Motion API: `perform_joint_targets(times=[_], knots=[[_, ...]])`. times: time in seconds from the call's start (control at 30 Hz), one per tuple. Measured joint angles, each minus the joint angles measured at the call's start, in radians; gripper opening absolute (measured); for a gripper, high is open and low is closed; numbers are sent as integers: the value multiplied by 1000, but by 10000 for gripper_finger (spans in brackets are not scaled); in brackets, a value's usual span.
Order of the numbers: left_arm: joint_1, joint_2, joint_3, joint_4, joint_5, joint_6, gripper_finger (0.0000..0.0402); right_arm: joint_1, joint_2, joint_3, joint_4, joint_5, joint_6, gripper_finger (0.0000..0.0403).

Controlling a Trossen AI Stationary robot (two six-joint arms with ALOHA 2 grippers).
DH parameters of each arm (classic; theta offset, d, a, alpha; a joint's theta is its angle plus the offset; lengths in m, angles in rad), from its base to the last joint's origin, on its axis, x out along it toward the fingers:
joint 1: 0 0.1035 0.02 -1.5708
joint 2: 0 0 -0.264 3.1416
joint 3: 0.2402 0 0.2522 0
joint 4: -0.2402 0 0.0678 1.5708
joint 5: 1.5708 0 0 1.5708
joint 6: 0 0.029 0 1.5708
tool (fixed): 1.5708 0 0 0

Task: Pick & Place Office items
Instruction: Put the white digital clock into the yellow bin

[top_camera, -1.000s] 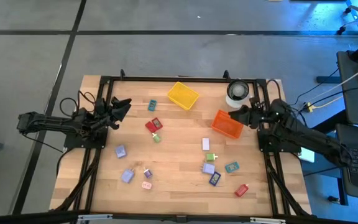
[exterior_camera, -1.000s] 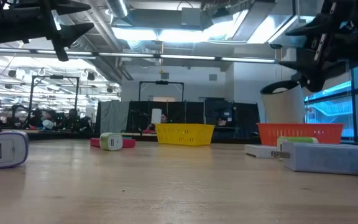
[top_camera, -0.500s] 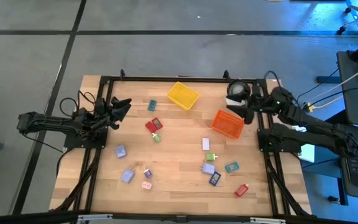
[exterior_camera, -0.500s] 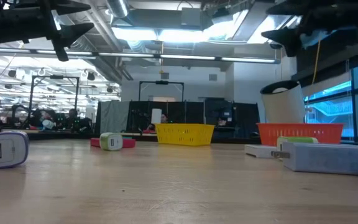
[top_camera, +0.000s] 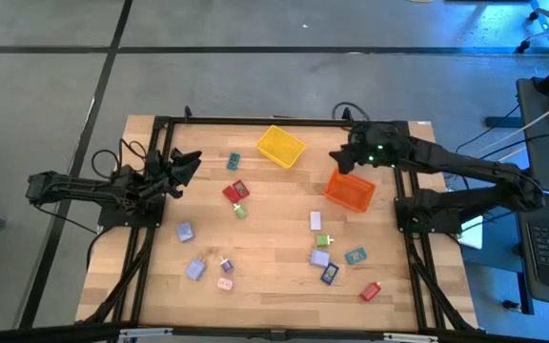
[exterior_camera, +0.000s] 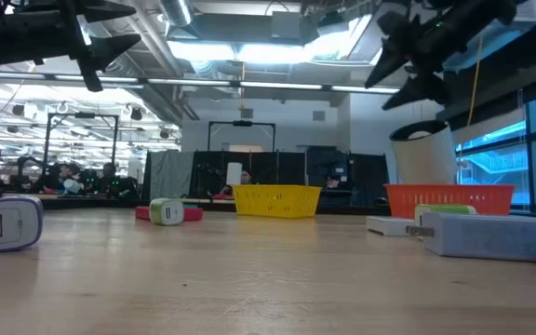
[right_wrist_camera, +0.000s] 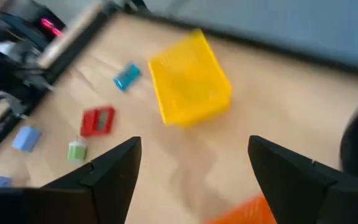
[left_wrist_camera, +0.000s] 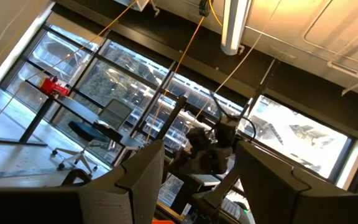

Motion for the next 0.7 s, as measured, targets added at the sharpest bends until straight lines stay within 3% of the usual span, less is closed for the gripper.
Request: perform_joint_targets(times=[0.13,0.27,0.7], knots=[[0,0,0,0,0,0,196,47,90,51,-105,-57,138,299],[0,0,0,0,0,0,196,107,166,57,-108,-153,244,299],[0,0,0,0,0,0,196,322,428,57,-109,-279,441,299]])
